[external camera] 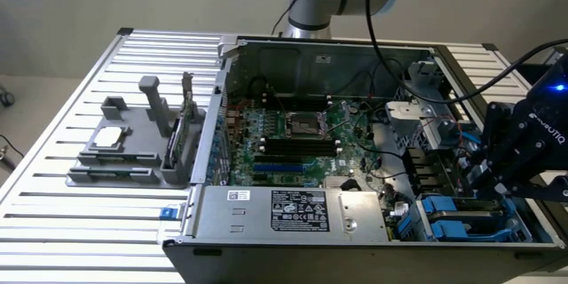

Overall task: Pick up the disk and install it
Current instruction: 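Insert the disk into the insertion slot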

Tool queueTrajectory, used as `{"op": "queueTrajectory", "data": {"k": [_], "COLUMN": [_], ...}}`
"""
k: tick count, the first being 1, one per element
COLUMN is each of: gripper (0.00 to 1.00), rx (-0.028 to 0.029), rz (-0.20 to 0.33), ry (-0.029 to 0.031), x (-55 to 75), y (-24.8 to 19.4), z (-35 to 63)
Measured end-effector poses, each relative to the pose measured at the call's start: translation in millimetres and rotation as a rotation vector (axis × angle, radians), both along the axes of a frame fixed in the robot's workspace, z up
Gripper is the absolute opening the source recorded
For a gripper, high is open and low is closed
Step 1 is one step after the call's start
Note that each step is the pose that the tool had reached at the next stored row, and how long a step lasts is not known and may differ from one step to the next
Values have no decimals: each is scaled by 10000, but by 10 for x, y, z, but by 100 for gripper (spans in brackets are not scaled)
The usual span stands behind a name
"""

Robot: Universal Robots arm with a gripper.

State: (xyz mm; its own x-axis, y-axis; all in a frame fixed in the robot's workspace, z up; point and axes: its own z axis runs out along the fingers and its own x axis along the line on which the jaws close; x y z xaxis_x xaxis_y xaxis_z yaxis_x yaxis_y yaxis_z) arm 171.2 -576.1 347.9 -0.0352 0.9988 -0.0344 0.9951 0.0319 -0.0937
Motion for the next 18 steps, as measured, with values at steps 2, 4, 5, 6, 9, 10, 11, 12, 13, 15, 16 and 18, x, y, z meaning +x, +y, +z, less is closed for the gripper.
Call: {"op": "queueTrajectory", "data": {"k": [2,4,5,6,9,10,11,12,13,15,16,18], "gripper": [17,17,17,17,17,17,17,17,17,17,17,17], "rx": [-26,-46,-56,-64,-66,-70,-70,-71,-72,-77,-87,-106], "rz": [1,-2,-1,0,-1,0,0,0,0,0,0,0], "ry": [28,40,42,43,45,44,44,45,45,45,45,45], "x": [10,10,11,12,14,15,15,16,17,18,19,19], "y": [3,3,2,3,3,3,3,3,3,3,3,4], "z": [-7,-12,-13,-13,-24,-26,-29,-32,-35,-44,-47,-53]}}
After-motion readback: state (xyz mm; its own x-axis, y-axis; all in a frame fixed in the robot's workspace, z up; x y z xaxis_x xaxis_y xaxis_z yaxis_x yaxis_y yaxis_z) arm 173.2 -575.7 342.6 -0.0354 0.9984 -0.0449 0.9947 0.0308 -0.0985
